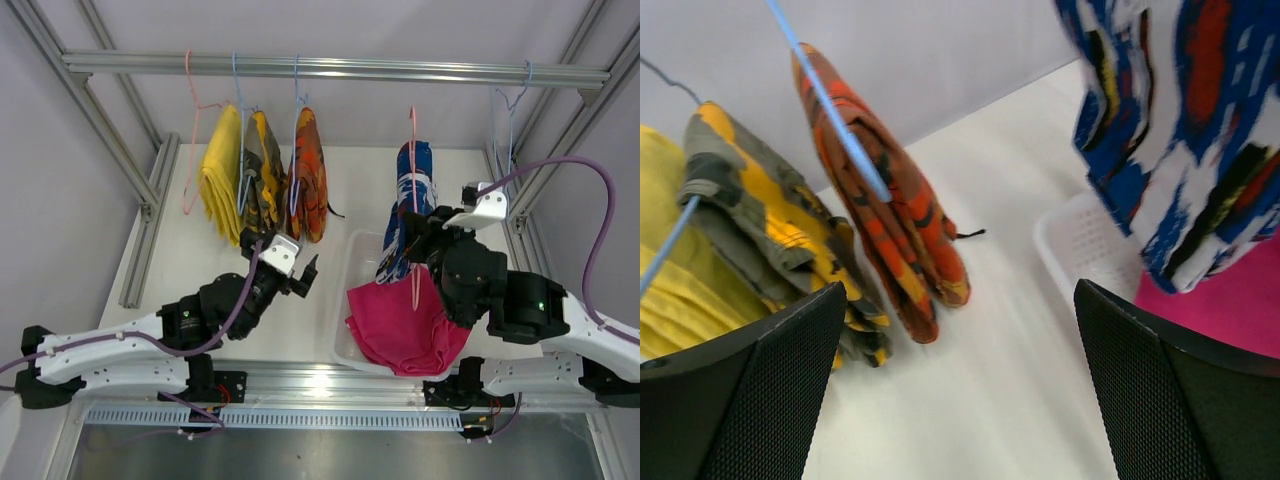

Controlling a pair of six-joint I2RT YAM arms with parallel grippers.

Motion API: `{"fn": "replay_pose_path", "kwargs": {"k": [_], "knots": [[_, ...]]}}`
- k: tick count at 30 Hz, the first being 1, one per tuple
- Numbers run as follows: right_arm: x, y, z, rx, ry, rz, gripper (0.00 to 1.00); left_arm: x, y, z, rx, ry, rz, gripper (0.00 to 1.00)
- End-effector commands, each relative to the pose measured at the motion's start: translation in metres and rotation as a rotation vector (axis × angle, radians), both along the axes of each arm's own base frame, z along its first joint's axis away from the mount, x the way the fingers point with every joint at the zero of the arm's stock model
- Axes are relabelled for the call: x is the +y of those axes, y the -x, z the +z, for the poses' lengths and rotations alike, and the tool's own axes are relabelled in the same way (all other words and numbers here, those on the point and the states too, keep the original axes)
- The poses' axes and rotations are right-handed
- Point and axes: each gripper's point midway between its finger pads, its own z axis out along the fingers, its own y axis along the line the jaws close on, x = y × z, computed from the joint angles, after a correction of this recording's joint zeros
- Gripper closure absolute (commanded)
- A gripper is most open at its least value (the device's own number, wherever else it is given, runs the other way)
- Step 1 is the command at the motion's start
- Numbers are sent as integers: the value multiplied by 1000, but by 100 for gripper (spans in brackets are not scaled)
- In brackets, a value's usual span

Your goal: Remove the trousers from the hanger

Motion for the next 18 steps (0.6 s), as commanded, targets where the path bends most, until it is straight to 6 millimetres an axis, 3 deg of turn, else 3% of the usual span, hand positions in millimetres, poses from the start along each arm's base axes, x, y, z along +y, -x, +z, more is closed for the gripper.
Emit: {"fn": "replay_pose_path", "kwargs": {"k": [1,6,7,12,13,15,18], "knots": [[-20,8,17,-15,-186,-92,100,-11,7,34,-4,148,7,1],[-28,11,8,-12,-199,-119,100,-38,21,26,-29,208,-7,1],[-29,11,4,-4,-206,-126,100,-43,23,34,-51,293,-12,1],[-33,11,-7,2,-239,-141,100,-82,39,28,-139,356,-88,1],[-31,11,-11,3,-241,-138,100,-89,43,39,-169,420,-114,1],[-30,10,-12,7,-253,-132,100,-108,49,32,-217,374,-142,1],[-30,9,-11,13,-254,-121,100,-120,56,44,-282,397,-180,1]]}}
